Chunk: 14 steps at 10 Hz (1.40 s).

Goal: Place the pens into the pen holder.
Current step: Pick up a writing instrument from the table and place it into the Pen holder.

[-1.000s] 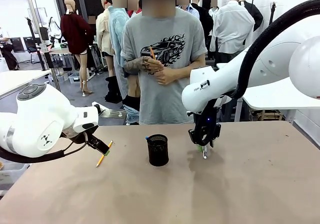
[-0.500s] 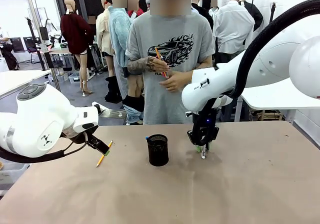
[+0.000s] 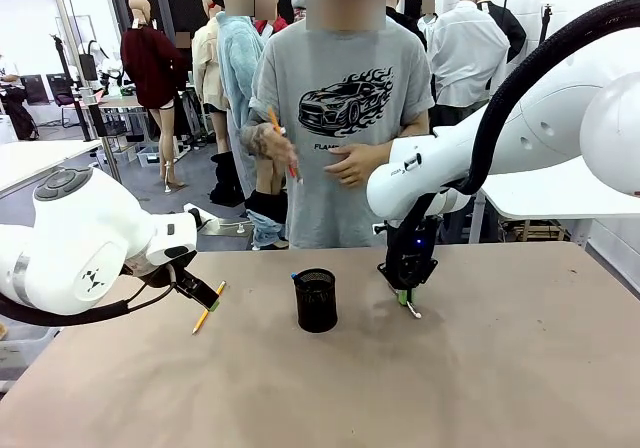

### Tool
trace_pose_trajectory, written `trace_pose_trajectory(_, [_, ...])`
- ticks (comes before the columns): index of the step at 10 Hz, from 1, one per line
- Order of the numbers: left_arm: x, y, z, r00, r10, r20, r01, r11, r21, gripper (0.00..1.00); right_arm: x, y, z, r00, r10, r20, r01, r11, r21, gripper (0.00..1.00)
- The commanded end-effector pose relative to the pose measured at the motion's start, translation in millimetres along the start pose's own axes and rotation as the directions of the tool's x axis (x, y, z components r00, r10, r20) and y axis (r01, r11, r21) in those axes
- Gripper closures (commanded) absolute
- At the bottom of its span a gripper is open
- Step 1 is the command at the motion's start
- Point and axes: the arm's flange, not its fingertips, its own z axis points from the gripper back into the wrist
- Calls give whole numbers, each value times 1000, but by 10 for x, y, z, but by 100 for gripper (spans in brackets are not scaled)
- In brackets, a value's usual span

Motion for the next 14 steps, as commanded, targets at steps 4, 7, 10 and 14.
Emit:
trace_pose_trajectory(4, [-7, 18, 6, 1000, 5, 1, -5, 1000, 0, 0, -350, -104, 240, 939, 214, 268, -271, 941, 202, 100])
trace_pose_trajectory(7, [-7, 18, 6, 1000, 5, 1, -5, 1000, 0, 0, -696, -301, 559, 867, 284, 410, -379, 910, 171, 100])
trace_pose_trajectory(10, [-7, 18, 6, 1000, 5, 1, -5, 1000, 0, 0, -1472, -1038, 1080, 618, 379, 688, -664, 720, 200, 100])
trace_pose_trajectory(14, [-7, 18, 6, 1000, 5, 1, -5, 1000, 0, 0, -2232, -1777, 1250, 311, 372, 875, -851, 519, 82, 100])
